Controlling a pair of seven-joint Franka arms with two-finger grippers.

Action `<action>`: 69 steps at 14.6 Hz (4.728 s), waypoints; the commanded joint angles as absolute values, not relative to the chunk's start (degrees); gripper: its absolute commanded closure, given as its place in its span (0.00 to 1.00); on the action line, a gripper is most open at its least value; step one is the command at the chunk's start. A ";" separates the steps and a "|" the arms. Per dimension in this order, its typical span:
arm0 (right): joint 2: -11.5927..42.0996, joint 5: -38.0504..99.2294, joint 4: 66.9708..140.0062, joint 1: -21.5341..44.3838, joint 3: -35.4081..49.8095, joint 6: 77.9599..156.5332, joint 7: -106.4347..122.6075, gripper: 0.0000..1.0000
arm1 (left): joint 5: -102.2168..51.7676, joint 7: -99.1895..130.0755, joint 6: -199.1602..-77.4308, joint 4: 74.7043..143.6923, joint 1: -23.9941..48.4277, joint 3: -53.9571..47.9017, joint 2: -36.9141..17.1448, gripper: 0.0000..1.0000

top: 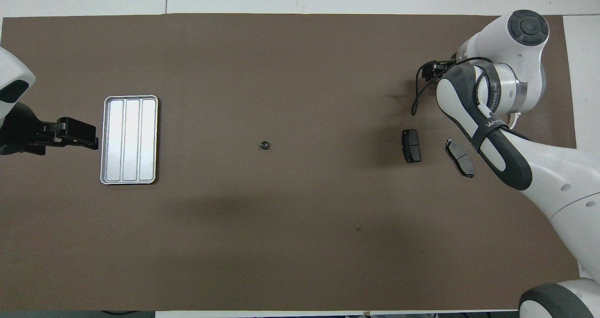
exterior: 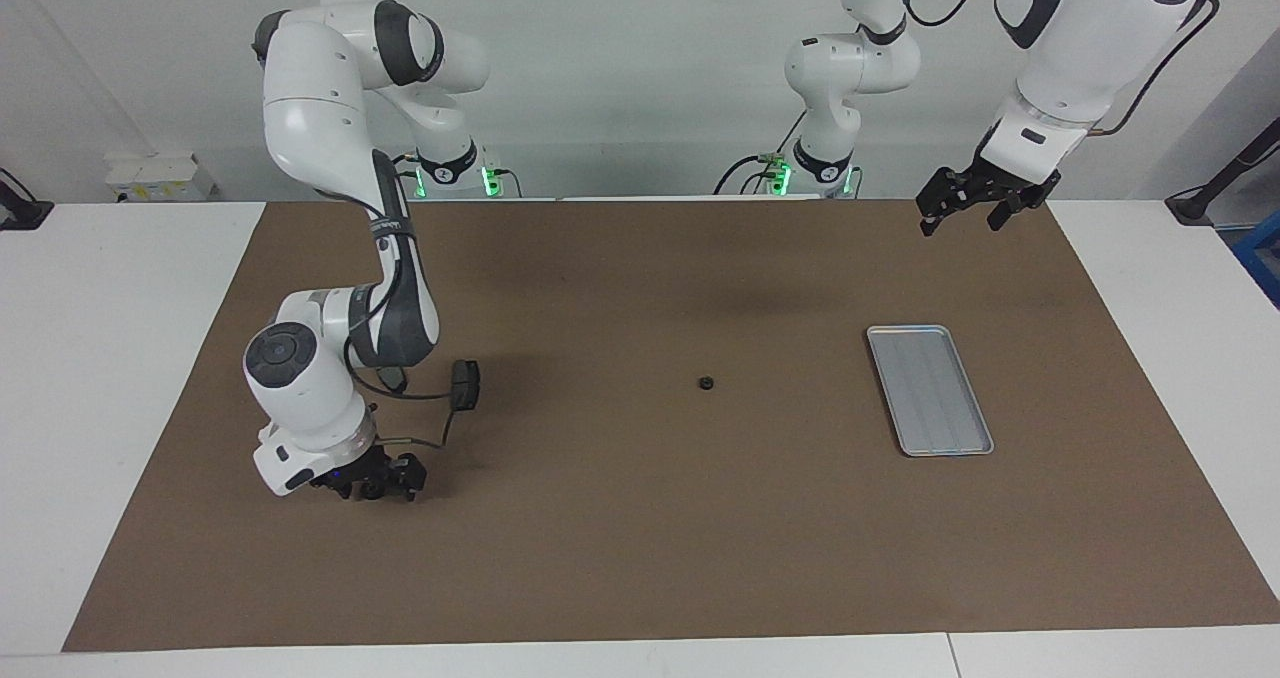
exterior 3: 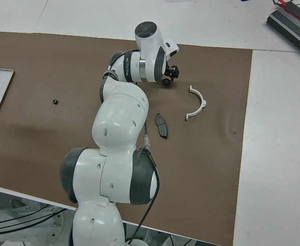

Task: Pick bearing gear from pile to tray

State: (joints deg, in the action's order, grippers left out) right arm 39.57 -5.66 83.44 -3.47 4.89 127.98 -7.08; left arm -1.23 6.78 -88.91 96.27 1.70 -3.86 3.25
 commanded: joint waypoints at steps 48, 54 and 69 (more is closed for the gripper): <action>29.79 -1.32 74.27 8.35 7.38 95.80 -26.54 1.00 | 0.79 50.71 -132.71 107.23 29.71 -4.39 -22.85 0.23; 29.79 -1.32 74.27 8.26 7.38 95.71 -26.54 1.00 | 0.79 50.80 -133.15 107.93 29.79 -4.31 -22.68 0.29; 29.79 -1.32 74.27 8.35 7.38 96.06 -26.54 1.00 | 0.97 50.80 -131.14 106.01 29.27 -4.22 -22.59 1.00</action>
